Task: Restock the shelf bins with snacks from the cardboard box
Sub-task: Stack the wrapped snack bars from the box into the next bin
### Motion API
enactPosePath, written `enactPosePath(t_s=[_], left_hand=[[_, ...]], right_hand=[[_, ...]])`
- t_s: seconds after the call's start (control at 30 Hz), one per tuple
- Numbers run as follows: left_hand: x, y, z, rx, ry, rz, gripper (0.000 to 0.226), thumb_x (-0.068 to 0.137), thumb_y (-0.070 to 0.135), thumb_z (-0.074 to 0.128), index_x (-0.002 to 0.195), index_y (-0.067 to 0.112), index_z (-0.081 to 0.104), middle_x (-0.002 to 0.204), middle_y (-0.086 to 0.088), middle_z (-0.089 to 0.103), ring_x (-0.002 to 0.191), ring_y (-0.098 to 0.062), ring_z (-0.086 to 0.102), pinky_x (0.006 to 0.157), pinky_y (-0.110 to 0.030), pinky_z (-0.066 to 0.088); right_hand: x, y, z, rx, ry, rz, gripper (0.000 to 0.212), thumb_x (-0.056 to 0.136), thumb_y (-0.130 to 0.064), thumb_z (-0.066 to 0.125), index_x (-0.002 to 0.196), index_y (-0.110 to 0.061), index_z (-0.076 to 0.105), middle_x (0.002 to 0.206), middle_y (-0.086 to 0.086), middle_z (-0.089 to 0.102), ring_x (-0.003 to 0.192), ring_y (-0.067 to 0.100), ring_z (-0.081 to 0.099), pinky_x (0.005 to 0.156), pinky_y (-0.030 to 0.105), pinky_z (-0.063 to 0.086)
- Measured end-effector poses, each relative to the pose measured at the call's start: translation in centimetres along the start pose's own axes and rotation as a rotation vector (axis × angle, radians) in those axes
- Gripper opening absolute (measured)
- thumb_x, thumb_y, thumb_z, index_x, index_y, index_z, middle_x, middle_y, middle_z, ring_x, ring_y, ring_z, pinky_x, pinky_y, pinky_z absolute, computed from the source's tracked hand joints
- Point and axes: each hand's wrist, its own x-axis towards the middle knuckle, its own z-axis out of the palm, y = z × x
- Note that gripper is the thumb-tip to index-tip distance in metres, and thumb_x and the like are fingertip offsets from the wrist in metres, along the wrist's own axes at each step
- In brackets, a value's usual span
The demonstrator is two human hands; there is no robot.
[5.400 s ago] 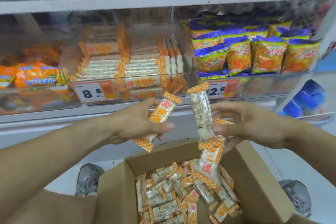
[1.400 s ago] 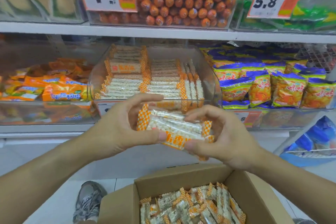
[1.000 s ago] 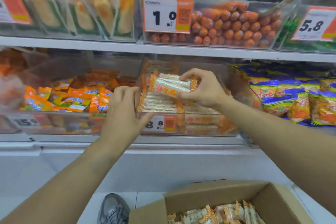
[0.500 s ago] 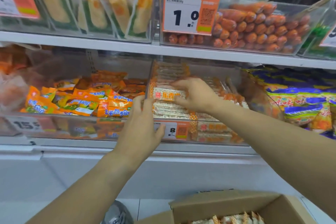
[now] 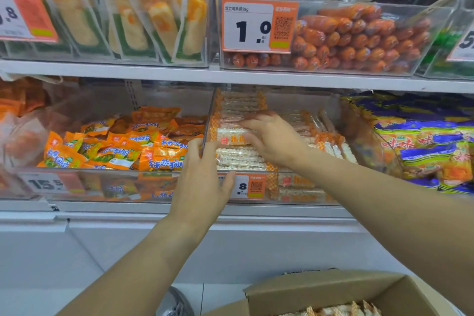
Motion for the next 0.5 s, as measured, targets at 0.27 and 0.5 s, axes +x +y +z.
enactPosePath(t_s=[0.27,0.5], left_hand=[[0.4,0.8,0.3,0.001,0.027,-0.038,0.05,0.089,0.03,0.069,0.135,0.02,0.05,0.137,0.001,0.032,0.117,-0.018,0.046,0.085,-0.023,0.04],[0.3,0.8,0.2,0.002,0.029,-0.042,0.051,0.089,0.029,0.069,0.136,0.021,0.05,0.14,0.001,0.032,0.12,-0.018,0.045,0.086,-0.022,0.039]], right_hand=[[0.3,-1.4,0.6,0.087,0.132,0.115,0.035,0.101,-0.038,0.045,0.117,-0.026,0.074,0.128,0.002,0.066,0.123,0.033,0.047,0.094,0.049,0.05],[0.1,-2.6,0.7,0.015,0.001,0.164,0.045,0.104,-0.038,0.036,0.143,-0.025,0.053,0.148,0.003,0.048,0.139,0.031,0.033,0.11,0.055,0.033]])
